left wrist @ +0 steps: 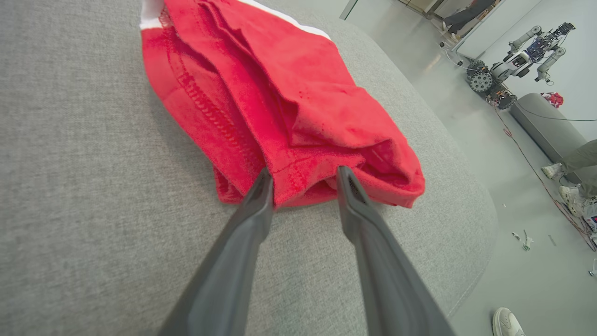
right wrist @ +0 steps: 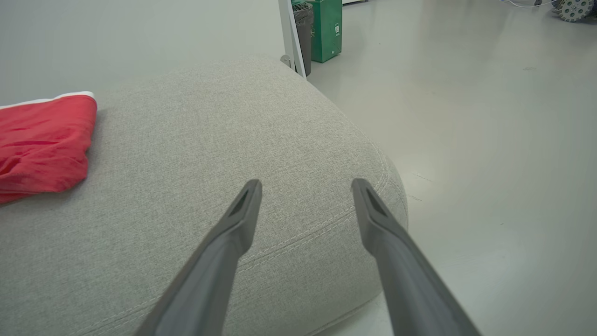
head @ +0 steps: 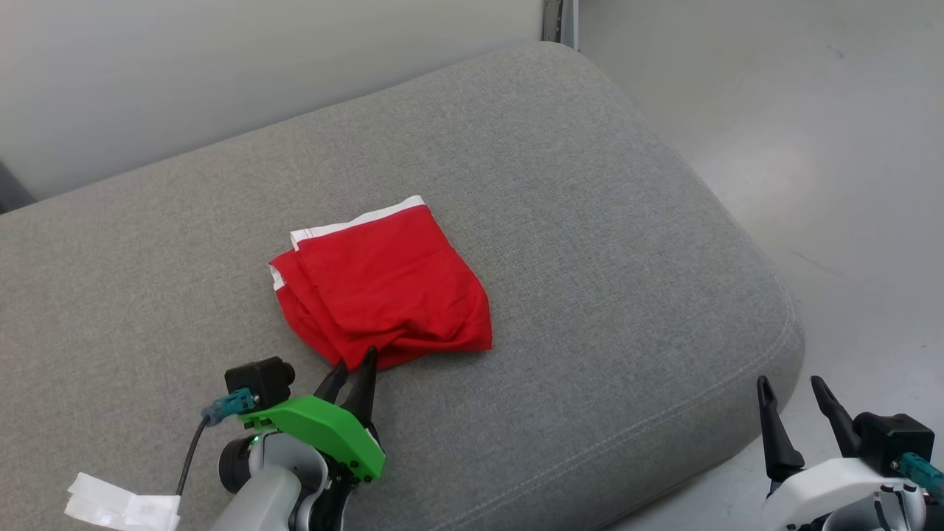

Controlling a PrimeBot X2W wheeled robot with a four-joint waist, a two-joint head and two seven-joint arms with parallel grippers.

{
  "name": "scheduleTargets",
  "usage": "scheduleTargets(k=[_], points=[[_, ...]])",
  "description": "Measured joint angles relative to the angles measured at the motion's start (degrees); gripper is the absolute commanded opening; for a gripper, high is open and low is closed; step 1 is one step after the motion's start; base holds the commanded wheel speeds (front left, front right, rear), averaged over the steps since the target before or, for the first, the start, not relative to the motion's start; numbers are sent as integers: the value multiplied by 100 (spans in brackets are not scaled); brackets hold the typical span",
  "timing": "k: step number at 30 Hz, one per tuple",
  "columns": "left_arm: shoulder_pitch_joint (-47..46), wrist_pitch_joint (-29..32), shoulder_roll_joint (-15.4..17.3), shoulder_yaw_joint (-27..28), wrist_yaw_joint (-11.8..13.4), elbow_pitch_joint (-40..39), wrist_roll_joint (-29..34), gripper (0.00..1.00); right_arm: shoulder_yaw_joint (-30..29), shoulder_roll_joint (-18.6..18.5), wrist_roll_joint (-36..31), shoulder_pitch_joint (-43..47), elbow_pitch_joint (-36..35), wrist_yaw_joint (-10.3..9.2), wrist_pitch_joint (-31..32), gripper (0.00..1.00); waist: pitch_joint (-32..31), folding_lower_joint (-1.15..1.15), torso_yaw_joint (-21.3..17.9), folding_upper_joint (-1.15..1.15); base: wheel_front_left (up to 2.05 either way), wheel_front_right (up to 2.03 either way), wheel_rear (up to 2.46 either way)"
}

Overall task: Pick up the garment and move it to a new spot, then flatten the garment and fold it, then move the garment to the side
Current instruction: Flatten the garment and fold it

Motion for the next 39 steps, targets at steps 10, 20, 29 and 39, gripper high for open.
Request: scheduleTargets(k=[10, 20, 29, 39], points=[[-98, -52, -1, -112, -53, 91, -148, 0, -7, 29, -1, 8, -5, 0, 42, 100, 6, 0, 33, 0, 0, 0, 0], [-219, 94, 68, -310, -209, 73, -100, 0, -68, 67, -2, 111, -4, 0, 42, 100, -12, 0, 126, 0, 0, 0, 0], [-219, 550, 501, -544, -303, -394, -160, 0, -163, 121, -33, 276, 1, 0, 42, 100, -70, 0, 318, 0, 0, 0, 0], [-180, 871, 883, -493, -308, -910, -677, 0, -45, 185, -44, 299, -3, 0, 44, 100, -65, 0, 473, 0, 0, 0, 0]])
